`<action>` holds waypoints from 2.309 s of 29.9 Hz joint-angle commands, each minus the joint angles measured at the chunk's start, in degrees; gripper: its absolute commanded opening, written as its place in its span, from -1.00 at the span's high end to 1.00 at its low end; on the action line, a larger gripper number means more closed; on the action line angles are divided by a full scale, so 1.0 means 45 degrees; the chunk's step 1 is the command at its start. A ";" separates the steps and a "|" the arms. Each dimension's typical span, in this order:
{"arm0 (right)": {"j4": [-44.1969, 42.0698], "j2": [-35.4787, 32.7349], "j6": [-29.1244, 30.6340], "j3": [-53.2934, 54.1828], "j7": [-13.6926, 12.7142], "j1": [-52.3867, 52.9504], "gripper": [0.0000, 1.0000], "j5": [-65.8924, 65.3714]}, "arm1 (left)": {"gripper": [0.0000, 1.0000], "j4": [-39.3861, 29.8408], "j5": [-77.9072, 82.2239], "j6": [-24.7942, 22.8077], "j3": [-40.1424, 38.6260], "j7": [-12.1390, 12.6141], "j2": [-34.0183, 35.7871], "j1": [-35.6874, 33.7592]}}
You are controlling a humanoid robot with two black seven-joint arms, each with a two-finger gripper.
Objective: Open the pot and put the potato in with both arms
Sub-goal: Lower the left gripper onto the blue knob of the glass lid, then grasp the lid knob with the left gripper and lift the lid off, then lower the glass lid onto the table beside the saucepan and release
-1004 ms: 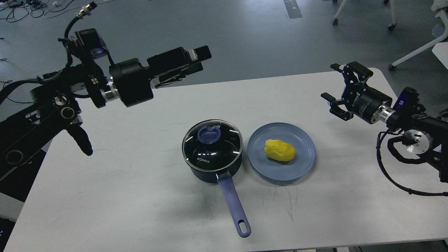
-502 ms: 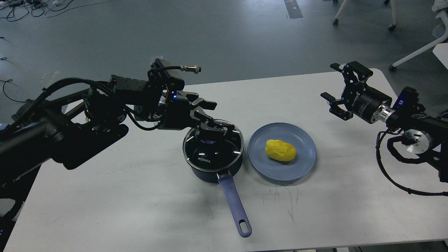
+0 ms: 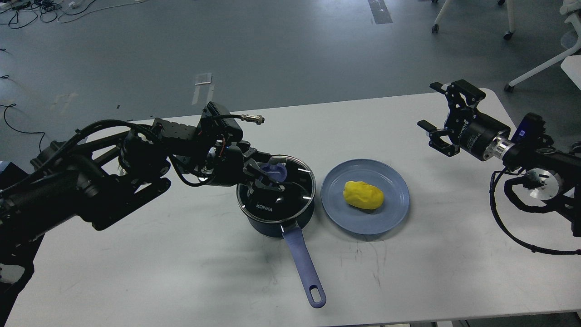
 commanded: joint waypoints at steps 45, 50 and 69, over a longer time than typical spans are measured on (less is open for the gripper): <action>0.0084 -0.0020 0.0000 -0.0021 0.0002 0.0079 -0.95 -0.0117 | 0.03 0.0499 -0.0351 0.4976 0.0489 0.0000 0.6045 0.3491; 0.0084 -0.0020 0.0000 -0.0041 0.0002 0.0059 -0.95 -0.0117 | -0.03 0.1026 -0.0762 0.5387 0.0508 0.0000 0.5536 0.3784; 0.0239 -0.0489 0.0000 -0.0060 0.0002 0.0040 -0.95 -0.0117 | -0.59 0.2023 -0.0820 0.5563 0.0489 0.0000 0.4852 0.4311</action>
